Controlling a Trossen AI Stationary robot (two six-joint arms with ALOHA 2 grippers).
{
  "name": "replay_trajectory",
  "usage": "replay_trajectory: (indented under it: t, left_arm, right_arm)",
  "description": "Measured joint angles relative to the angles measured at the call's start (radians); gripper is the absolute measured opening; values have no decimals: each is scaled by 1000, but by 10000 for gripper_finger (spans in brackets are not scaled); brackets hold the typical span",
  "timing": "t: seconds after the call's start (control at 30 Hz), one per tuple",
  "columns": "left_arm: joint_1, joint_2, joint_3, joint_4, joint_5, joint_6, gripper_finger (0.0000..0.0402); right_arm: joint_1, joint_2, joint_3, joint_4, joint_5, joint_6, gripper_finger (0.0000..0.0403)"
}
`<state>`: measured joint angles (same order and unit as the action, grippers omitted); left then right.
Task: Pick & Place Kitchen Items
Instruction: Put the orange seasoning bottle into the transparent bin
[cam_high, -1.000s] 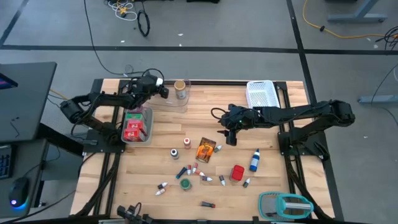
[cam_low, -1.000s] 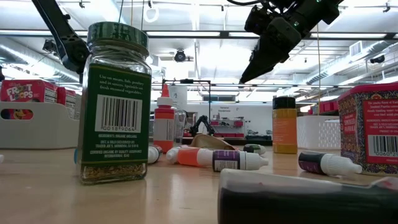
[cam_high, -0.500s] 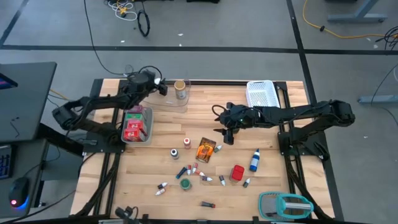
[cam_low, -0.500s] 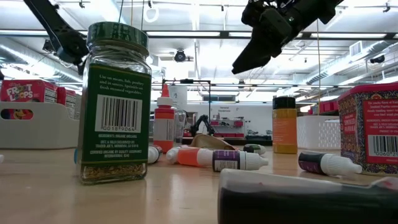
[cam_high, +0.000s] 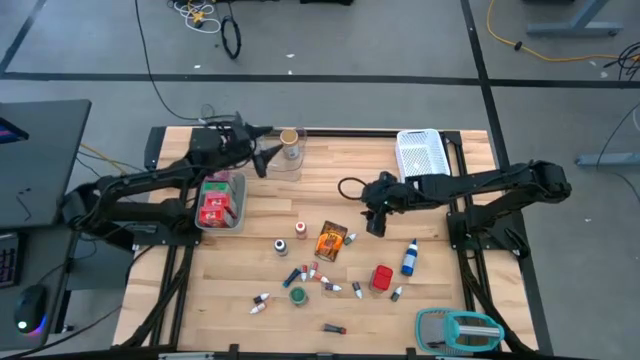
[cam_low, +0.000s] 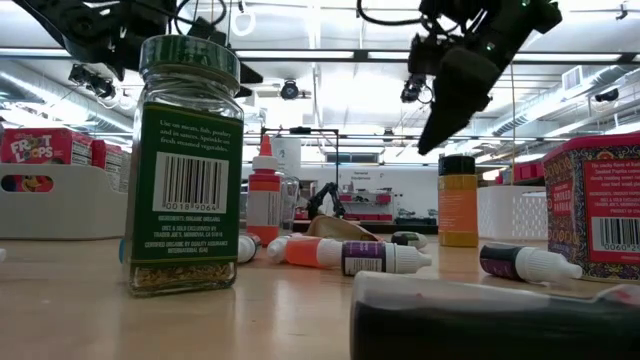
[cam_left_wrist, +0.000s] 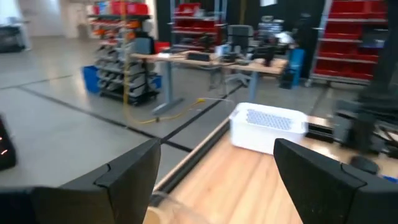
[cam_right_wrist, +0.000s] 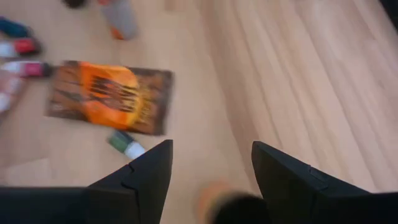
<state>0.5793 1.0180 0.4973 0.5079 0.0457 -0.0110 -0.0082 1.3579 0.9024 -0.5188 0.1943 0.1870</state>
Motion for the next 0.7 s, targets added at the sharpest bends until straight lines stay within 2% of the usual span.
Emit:
replay_trajectory:
  t: [0.3, 0.53, 0.7]
  left_arm:
    - [-101, 10, 0, -4, -7, 14, 320]
    - [-142, 10, 0, -23, -8, 12, 320]
    - [-149, 10, 0, -41, -9, 1, 320]
  right_arm:
    - [0, 4, 0, -116, 100, 175, 230]
    - [0, 4, 0, -129, 105, 224, 230]
    - [0, 4, 0, -128, 145, 241, 230]
